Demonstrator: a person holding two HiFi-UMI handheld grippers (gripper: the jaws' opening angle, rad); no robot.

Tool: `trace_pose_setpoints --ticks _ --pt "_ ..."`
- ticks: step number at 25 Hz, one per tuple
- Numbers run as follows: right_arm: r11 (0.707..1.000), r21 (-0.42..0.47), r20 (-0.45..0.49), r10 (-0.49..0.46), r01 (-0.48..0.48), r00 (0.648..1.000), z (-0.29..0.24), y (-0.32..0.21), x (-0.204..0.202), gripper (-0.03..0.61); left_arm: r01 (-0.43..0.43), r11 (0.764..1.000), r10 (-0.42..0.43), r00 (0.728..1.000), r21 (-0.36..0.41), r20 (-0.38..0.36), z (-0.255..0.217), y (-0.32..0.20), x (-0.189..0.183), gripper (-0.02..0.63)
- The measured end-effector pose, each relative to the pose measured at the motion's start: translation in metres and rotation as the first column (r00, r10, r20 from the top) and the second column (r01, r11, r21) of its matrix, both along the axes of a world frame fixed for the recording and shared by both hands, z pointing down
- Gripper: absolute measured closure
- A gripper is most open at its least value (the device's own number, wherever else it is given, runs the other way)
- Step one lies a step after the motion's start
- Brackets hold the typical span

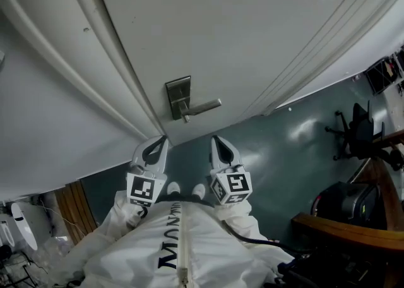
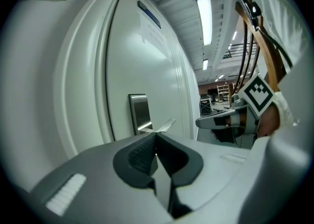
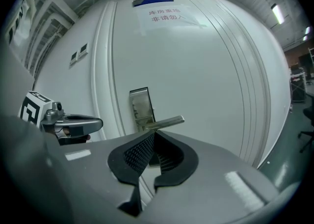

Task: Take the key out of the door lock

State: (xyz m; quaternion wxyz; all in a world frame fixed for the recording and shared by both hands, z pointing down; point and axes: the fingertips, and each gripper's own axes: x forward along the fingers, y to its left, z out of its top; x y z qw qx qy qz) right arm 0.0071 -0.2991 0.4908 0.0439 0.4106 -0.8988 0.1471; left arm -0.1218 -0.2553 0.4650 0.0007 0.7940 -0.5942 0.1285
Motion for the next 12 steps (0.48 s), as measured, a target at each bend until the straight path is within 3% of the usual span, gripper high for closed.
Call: trace_pose_setpoints --ticks 6,12 --pt "0.999 -0.042 -0.016 0.004 -0.004 1.000 0.012 -0.003 -0.006 0.527 -0.009 1.000 0.009 1.000 -0.005 -0.007 0.003 0.001 -0.008 0.614" --pt "0.988 -0.153 0.072 0.005 0.006 0.997 0.031 -0.010 -0.016 0.451 -0.011 1.000 0.011 1.000 -0.006 -0.005 0.003 0.003 -0.012 0.614"
